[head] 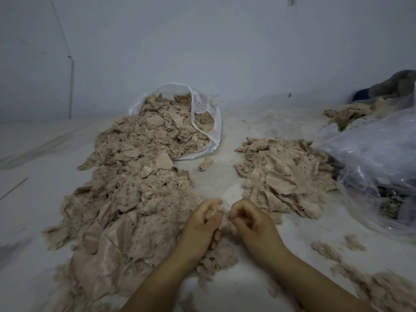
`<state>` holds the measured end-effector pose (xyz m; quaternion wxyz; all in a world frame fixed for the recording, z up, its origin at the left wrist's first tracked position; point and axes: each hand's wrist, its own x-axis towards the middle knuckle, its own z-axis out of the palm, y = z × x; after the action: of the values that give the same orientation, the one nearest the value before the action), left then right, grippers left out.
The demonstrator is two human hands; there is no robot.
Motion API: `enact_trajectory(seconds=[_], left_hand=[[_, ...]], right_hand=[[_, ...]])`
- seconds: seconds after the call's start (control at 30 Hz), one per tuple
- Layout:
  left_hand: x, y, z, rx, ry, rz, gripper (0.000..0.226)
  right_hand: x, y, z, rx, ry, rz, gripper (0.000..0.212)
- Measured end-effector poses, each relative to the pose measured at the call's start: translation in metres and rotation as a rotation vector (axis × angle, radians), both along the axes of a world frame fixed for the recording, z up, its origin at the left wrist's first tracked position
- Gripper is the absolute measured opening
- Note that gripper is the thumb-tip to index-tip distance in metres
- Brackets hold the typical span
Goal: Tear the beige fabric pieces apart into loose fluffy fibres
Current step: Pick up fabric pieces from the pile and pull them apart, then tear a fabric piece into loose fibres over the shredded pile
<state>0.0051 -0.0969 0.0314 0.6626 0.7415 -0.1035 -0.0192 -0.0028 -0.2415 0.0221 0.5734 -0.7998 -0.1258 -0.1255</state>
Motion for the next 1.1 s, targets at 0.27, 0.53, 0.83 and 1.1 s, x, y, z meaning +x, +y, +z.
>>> enact_trajectory(seconds=[0.27,0.53,0.83,1.1], left_hand=[[0.004,0.003,0.003,-0.201,0.019,0.11,0.032],[0.002,0.006,0.0,-0.118,-0.023,0.025,0.019],[0.013,0.009,-0.001,-0.339,0.118,0.107,0.03],[0.013,0.01,-0.002,-0.251,0.066,0.114,0.033]], right_hand=[[0.002,-0.001,-0.003,0.045,0.088,0.016,0.034],[0.0,-0.001,0.0,-0.029,0.092,0.02,0.051],[0.004,-0.001,0.0,0.095,0.091,-0.009,0.057],[0.006,-0.002,0.001,0.194,0.091,-0.032,0.063]])
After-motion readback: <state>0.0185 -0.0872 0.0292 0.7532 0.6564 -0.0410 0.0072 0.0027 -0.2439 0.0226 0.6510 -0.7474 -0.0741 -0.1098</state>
